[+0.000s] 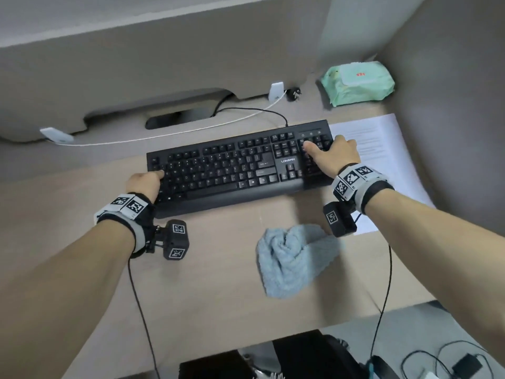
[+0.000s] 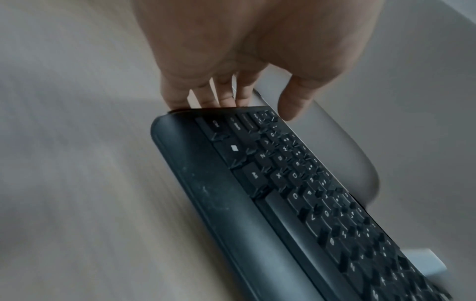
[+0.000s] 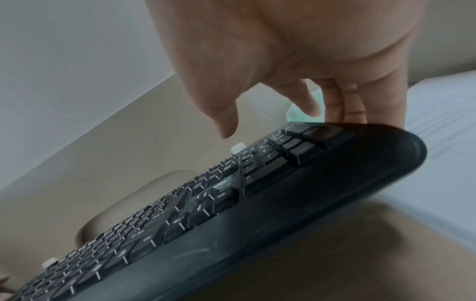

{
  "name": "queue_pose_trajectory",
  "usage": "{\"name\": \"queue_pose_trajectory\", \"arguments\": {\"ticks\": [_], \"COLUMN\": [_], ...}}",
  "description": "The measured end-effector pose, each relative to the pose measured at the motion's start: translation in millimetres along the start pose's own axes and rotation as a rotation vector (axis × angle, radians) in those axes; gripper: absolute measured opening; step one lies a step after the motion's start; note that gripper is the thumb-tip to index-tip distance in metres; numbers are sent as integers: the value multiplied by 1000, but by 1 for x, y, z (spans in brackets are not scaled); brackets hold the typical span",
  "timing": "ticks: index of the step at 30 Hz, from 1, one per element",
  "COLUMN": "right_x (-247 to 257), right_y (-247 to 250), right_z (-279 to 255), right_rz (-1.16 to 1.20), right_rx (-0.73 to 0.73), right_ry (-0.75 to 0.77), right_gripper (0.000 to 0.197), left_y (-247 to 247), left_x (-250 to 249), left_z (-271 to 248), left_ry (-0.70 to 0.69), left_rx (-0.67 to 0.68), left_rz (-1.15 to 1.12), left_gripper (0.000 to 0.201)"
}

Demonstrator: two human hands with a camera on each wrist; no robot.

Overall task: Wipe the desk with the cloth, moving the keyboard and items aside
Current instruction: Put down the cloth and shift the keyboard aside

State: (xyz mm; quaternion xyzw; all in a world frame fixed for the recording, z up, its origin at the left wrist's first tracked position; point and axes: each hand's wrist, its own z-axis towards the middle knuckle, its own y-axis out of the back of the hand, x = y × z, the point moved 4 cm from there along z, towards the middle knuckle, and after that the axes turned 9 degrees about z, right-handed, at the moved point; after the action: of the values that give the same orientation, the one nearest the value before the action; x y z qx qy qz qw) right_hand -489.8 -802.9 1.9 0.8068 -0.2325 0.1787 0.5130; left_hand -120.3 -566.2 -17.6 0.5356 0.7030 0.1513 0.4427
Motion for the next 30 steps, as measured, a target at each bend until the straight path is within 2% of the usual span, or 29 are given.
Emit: {"name": "queue_pose_trajectory", "arguments": {"ticks": [3,7,12,16,19,22,30], "right_x": [49,107,176,223,247,262,276], "right_y": [-39,-95,-178,-236,-270,-294,-331], "right_z": [-26,-56,-96,-122,-137,-145,-151], "right_rz": [-49,-101,-83,-92,-83,-82,-109], "right_rx": [48,111,175,200,209,217,214], "right_ry": [84,153,140,131,117,105,98], "right_gripper": [82,76,91,93,89,88,84], "left_y": [47,115,199,252,280,294,305], "left_x": [45,85,131,168,182,186,211], "left_z": [36,52,91,138,164,184,219], "left_ry": [55,151,187,256,305,222,99], "left_rx": [-35,-113,-169,-162,-166,-95,-148], "left_rz": [-46,-145,-200,-193,-147,-42,-37], "left_gripper": [65,67,59,63,50,39,36]}}
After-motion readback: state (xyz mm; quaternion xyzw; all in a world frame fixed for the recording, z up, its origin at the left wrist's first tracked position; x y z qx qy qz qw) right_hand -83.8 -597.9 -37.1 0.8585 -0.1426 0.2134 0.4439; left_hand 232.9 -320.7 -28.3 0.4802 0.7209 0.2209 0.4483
